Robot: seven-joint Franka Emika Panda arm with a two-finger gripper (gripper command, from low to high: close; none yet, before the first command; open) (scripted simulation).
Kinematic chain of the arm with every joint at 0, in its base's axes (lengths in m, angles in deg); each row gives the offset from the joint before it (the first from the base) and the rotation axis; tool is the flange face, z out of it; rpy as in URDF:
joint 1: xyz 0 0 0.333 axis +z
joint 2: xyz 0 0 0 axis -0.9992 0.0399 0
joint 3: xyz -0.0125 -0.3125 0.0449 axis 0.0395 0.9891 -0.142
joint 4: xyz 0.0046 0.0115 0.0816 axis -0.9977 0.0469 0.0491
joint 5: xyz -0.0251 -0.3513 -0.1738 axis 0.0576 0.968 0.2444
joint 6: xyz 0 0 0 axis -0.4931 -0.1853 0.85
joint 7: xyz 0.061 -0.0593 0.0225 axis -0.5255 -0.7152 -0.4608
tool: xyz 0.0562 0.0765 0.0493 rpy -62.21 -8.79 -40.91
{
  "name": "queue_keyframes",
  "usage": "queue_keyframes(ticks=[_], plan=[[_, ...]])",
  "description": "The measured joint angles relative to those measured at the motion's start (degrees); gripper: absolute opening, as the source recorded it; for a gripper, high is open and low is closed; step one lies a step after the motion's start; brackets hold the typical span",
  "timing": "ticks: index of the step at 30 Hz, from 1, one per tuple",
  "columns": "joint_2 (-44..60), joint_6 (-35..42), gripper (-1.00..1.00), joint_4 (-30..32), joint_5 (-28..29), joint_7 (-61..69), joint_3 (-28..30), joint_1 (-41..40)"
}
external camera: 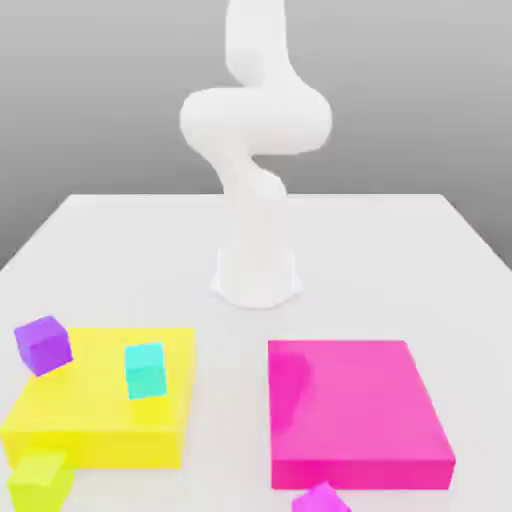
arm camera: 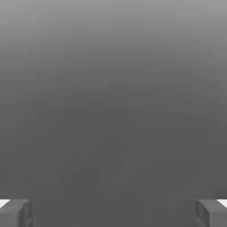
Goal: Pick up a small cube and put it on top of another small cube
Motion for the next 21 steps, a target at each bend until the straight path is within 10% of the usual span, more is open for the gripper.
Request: queue_keyframes(ticks=[21], plan=[[43.9, -10.62, 0.0, -1.18, -15.6, 25.48, 16.26, -0.82]])
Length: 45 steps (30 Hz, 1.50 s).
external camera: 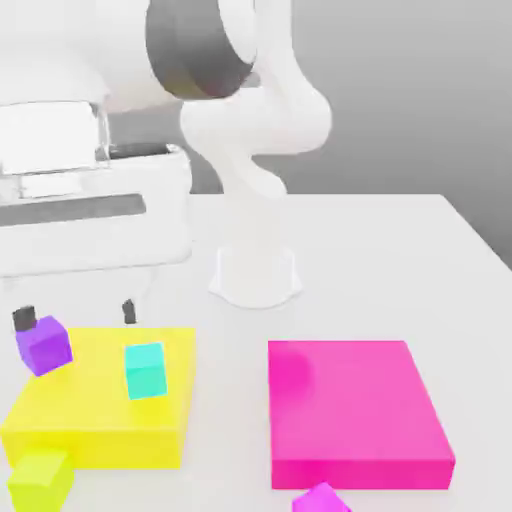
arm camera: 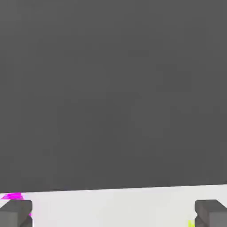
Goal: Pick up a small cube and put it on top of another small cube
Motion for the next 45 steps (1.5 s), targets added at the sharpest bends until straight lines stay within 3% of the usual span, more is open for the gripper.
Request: queue_keyframes(ticks=[9, 13, 14, 20, 25, 34, 45], plan=[[16.92, -5.71, 0.0, -0.09, 0.1, 6.19, 2.02, -4.85], [25.05, -11.16, 0.0, -1.62, -3.07, 9.27, -1.18, -8.22], [26.94, -12.53, -1.0, -2.08, -4.04, 10.01, -2.37, -9.21], [27.89, -13.15, -1.0, -2.31, -4.61, 10.4, -2.91, -9.65], [20.14, -7.53, -1.0, -0.29, 0.18, 6.95, 1.18, -6.56], [3.51, -0.93, -1.0, 10.17, 6.88, 1.02, 3.22, -2.95], [-18.74, 4.49, -1.0, 24.21, 22.36, -11.27, -1.26, -5.49]])
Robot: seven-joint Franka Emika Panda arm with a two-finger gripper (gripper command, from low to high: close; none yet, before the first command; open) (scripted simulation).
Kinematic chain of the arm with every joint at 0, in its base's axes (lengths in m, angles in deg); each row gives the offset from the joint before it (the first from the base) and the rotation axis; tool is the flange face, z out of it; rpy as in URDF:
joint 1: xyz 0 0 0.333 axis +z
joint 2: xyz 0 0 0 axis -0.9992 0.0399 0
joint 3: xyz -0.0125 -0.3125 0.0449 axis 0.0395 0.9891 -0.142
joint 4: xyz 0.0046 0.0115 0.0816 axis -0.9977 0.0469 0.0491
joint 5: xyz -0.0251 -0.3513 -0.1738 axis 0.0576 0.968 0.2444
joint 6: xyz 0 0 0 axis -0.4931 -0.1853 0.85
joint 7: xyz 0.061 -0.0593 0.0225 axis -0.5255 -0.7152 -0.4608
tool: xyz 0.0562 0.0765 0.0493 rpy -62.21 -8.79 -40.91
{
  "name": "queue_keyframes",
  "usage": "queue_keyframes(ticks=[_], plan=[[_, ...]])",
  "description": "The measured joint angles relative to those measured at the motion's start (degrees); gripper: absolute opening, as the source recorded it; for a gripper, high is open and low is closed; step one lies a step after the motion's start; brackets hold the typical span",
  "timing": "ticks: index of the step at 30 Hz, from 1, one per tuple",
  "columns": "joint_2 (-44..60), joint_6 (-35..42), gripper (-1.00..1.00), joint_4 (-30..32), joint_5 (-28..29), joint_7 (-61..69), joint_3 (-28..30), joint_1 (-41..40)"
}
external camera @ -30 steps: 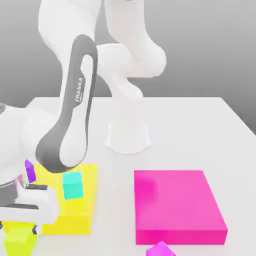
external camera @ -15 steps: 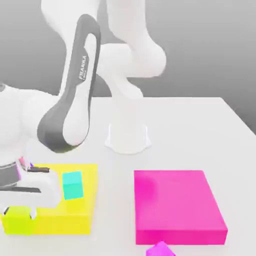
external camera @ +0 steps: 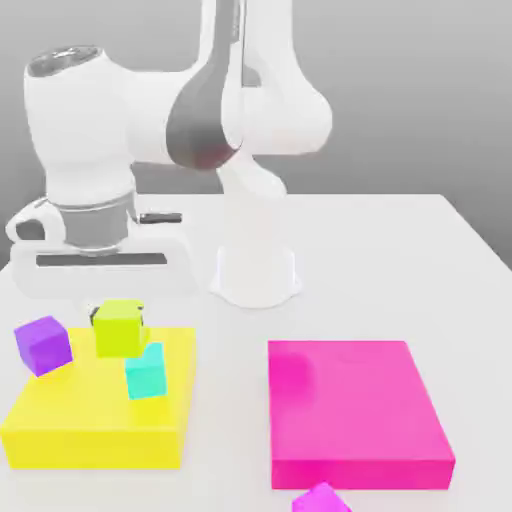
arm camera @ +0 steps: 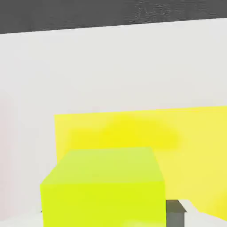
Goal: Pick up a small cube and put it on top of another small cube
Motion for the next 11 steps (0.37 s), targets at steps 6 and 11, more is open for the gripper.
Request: queue_keyframes(ticks=[6, 11], plan=[[6.11, -10.24, -1.0, 3.84, -0.33, 0.24, -0.13, 0.15], [7.29, -11.67, 1.0, 4.11, -0.62, 0.47, -0.01, 0.27]])
